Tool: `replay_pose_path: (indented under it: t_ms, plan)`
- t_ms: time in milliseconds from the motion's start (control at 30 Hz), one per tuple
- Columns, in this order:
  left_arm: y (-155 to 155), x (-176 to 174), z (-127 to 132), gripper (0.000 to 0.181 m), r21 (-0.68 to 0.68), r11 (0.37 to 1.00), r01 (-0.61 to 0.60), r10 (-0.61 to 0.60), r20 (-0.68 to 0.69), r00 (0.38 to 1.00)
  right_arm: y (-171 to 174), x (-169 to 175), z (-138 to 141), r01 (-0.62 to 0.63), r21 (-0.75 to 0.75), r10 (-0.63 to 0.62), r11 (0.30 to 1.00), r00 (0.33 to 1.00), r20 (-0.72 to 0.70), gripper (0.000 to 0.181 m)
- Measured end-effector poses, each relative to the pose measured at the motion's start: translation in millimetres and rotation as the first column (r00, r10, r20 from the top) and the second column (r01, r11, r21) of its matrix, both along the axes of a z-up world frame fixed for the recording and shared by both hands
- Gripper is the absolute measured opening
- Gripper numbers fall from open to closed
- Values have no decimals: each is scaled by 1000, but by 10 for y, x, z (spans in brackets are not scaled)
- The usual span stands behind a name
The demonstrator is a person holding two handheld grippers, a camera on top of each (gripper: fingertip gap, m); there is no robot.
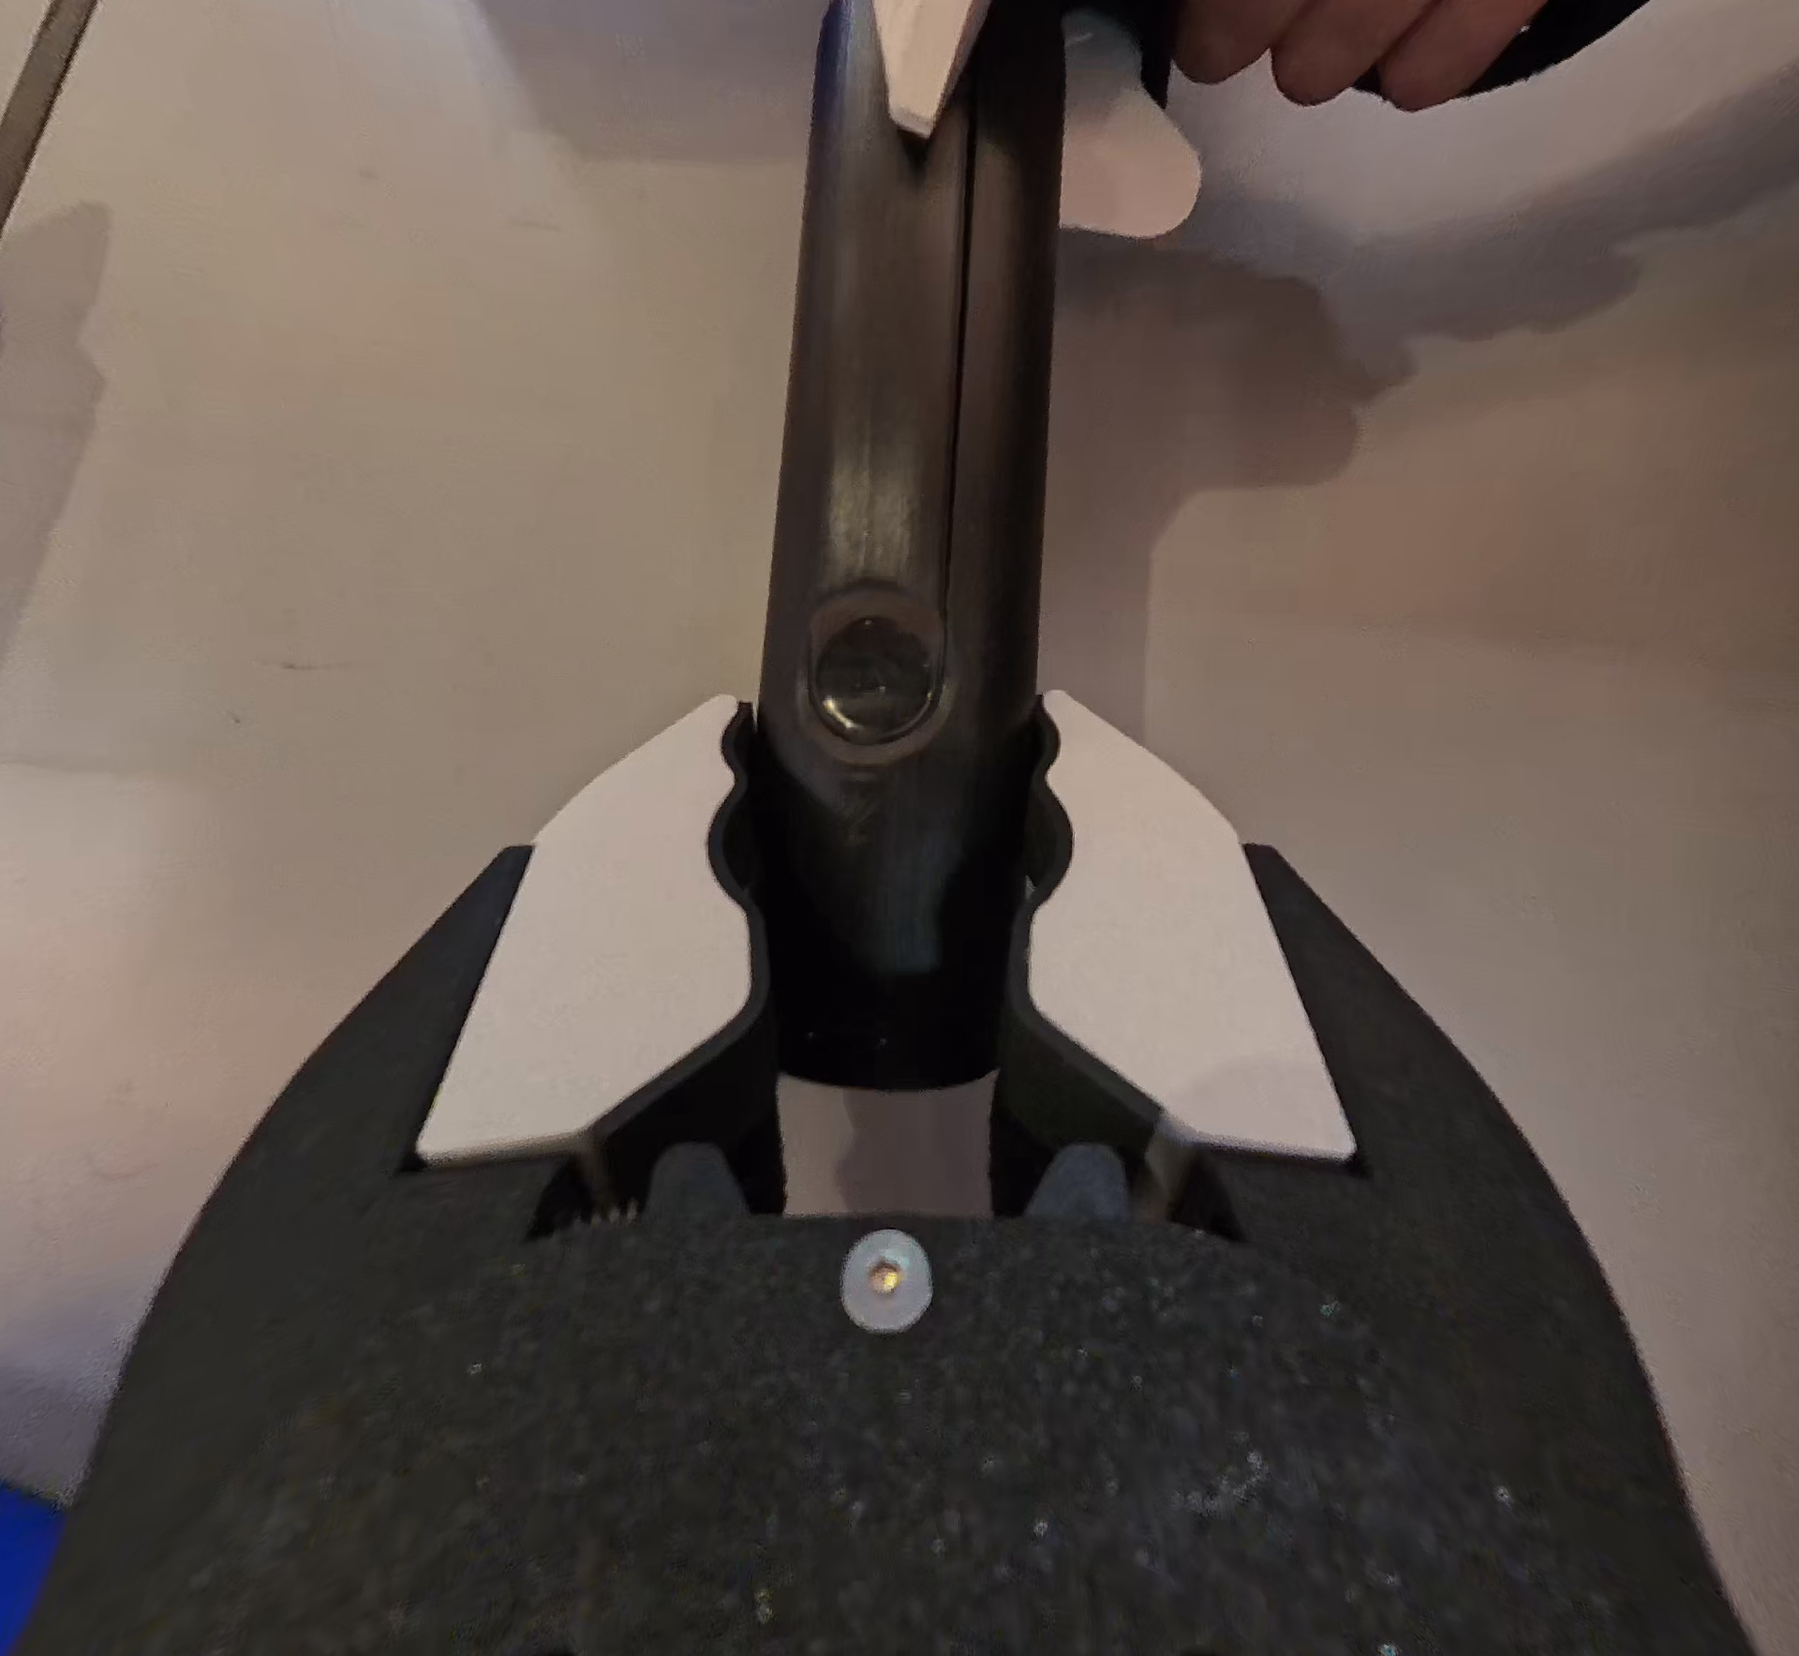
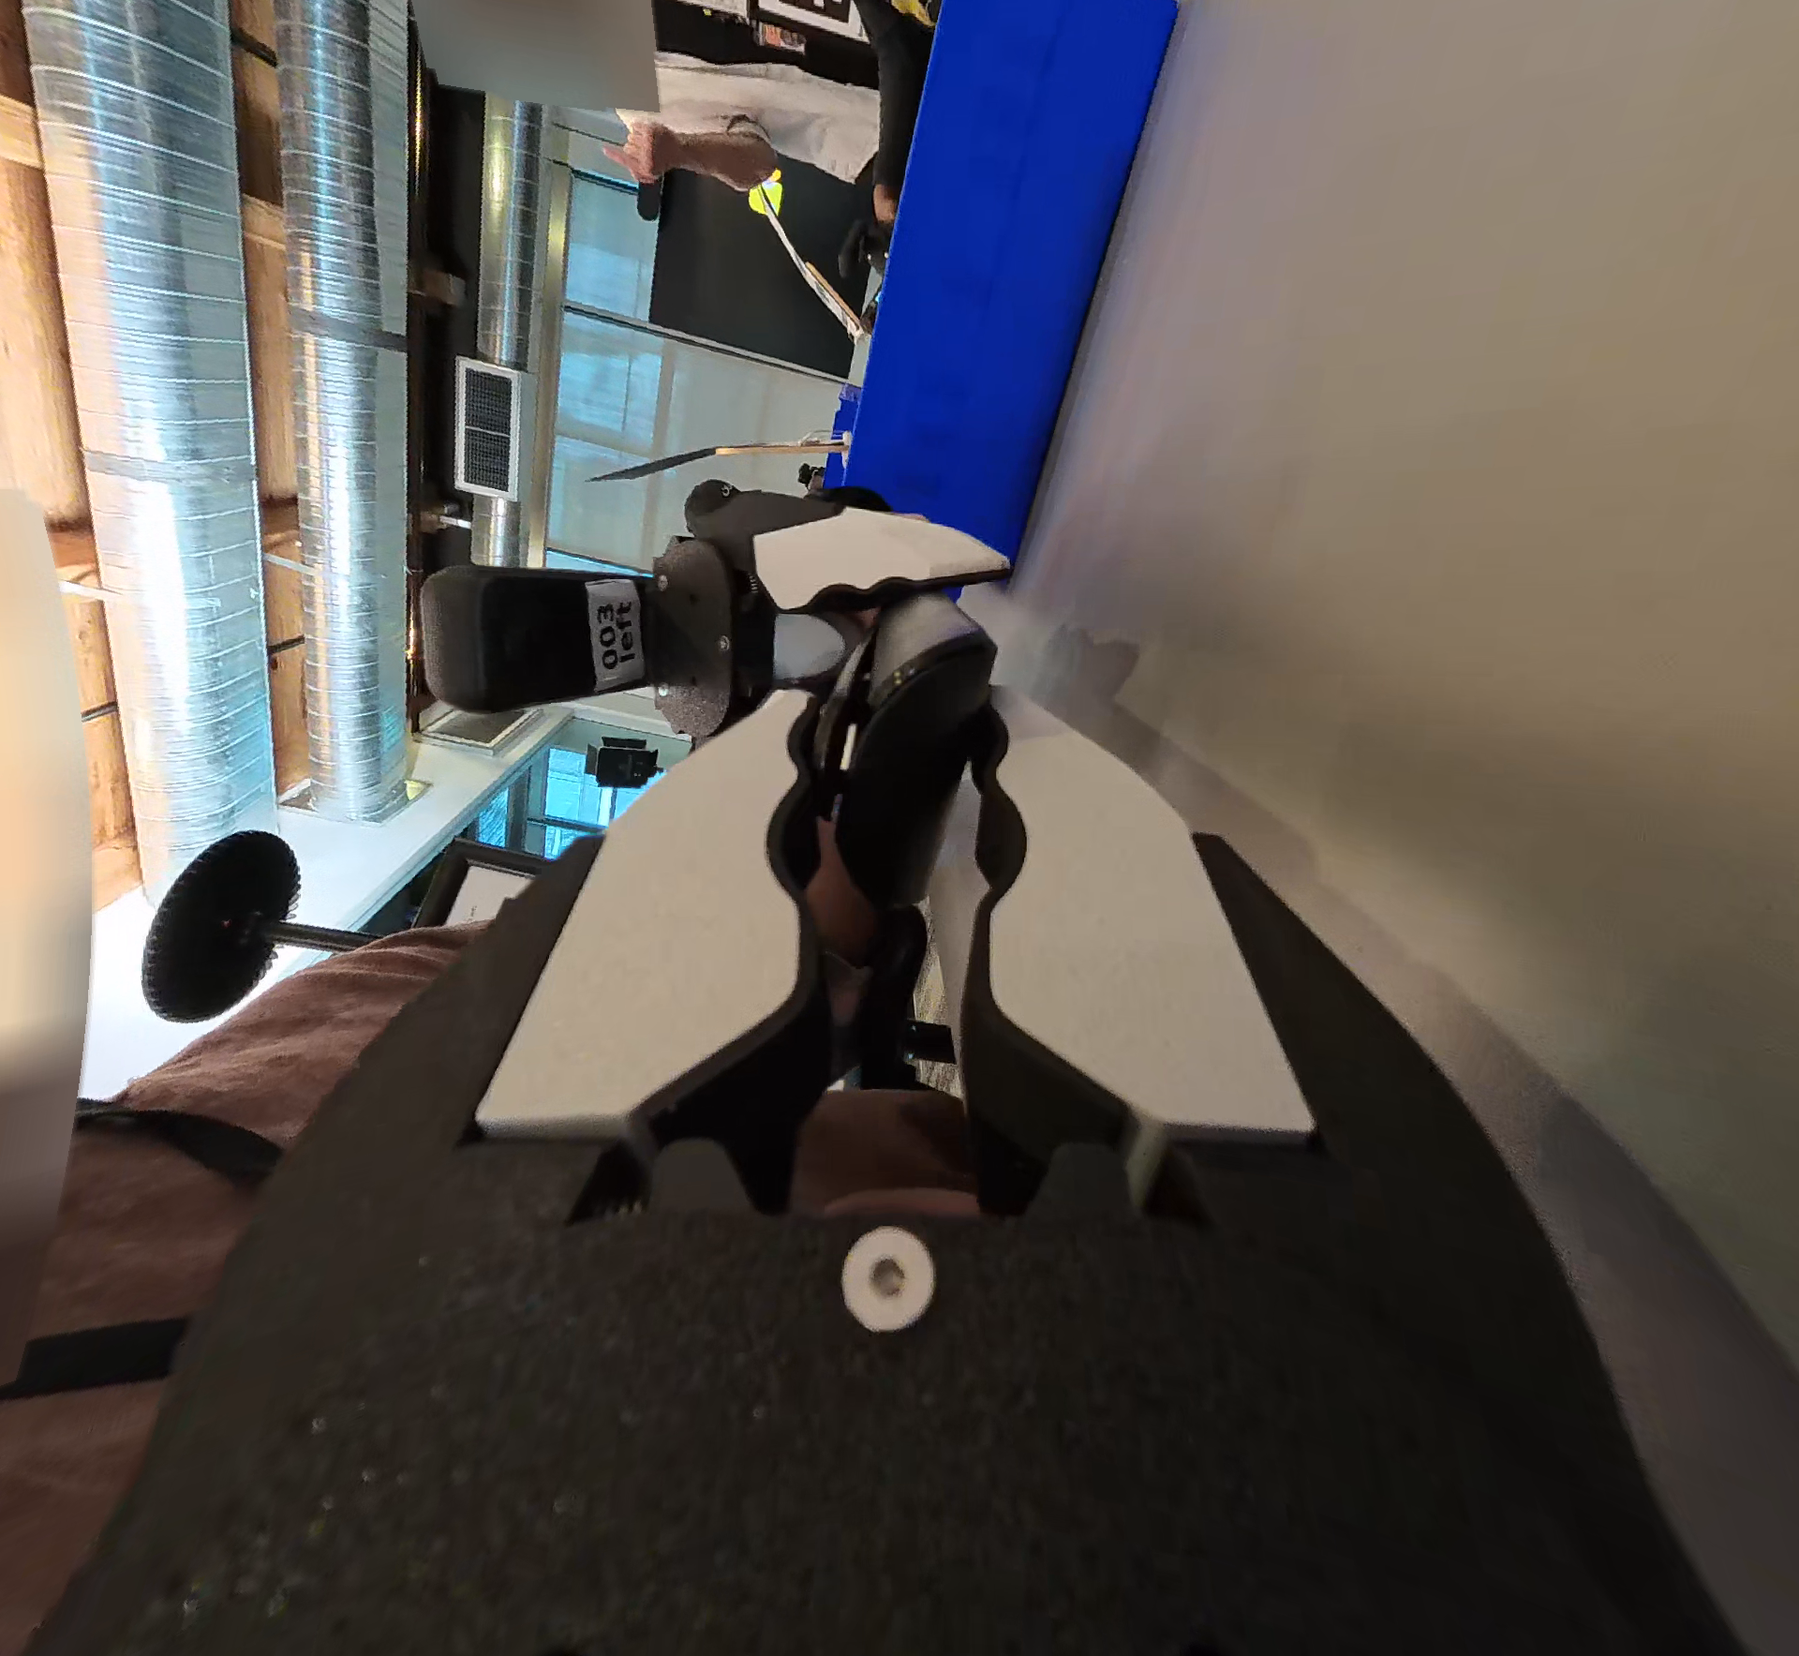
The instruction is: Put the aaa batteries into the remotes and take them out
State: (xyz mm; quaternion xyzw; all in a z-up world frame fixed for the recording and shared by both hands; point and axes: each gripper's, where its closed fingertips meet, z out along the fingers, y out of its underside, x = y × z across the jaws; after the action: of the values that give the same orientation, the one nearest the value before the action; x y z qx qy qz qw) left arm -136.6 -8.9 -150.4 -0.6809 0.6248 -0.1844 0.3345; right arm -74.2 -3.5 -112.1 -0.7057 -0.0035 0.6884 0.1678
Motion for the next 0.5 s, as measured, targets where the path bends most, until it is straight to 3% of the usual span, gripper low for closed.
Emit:
replay_pose_path:
  t_ms: [133, 167, 300, 433, 500]
  plan:
    - [29, -32, 40, 63, -45, 999, -13, 16, 68, 998, 72, 78, 49, 42, -4, -42, 999, 999, -7, 28]
    - [43, -50, 59, 72, -64, 998, -21, 27, 98, 995, 96, 111, 68, 58, -6, -58, 998, 998, -13, 28]
    - [103, -89, 150, 80, -152, 988, -27, 67, 266, 962, 139, 155, 238, 75, 4, -75, 997, 994, -84, 27]
    - [130, 86, 488, 77, -163, 986, 42, 55, 549, 834, 202, 61, 432, 72, -2, -72, 997, 978, -195, 27]
    - [132, 192, 609, 77, -123, 990, 72, 16, 597, 802, 218, -21, 480, 58, -23, -62, 998, 967, -247, 27]
